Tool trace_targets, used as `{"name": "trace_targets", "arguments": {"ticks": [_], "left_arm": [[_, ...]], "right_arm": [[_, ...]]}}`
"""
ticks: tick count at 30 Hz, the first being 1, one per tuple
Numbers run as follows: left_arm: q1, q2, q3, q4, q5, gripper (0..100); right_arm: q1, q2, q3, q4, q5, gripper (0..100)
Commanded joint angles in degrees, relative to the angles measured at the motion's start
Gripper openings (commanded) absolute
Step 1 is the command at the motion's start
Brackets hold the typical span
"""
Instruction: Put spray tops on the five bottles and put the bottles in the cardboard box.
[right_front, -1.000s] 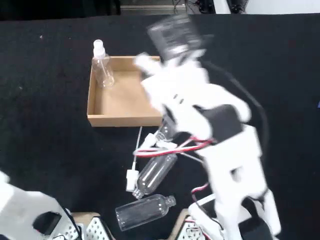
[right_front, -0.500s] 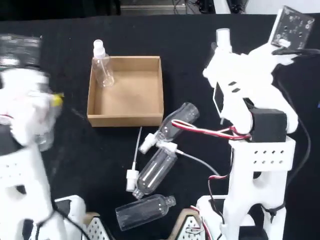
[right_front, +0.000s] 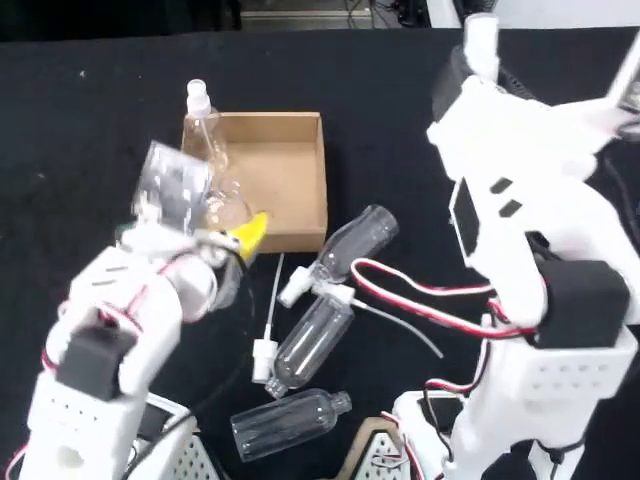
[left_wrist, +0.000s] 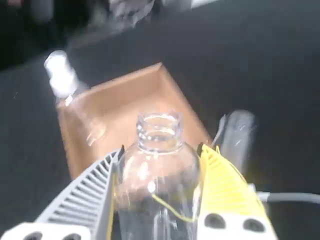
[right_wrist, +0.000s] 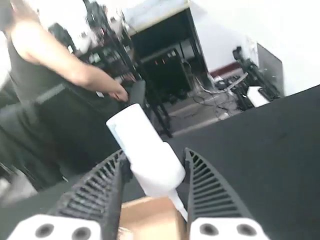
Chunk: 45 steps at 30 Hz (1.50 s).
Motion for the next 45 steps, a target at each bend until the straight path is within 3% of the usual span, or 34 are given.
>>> {"name": "trace_targets", "arguments": {"ticks": [1,7,12,24,30,45], "left_arm": [[4.79,-13.19,12.0,-11.08,3.87,3],[6.2,-26.99,26.42,-21.1,4.04,3],[6.37,-35.16,33.45,-22.51,4.4,3],[6.37,-35.25,35.3,-22.68,4.4,3],[6.37,-35.25,35.21,-22.68,4.4,3],[6.37,-35.25,35.3,-22.68,4.4,3]], "right_arm": [[-0.97,-2.51,-3.74,0.18,-8.18,9.2],[-9.49,-2.07,-2.95,-5.8,-10.73,9.2],[-16.35,-2.42,0.66,-13.98,-10.73,9.2],[-26.73,-2.42,15.69,-32.53,-10.46,9.2],[-31.03,-2.51,23.08,-41.05,-3.78,9.2],[-35.16,-9.71,22.64,-37.19,-3.96,9.2]]}}
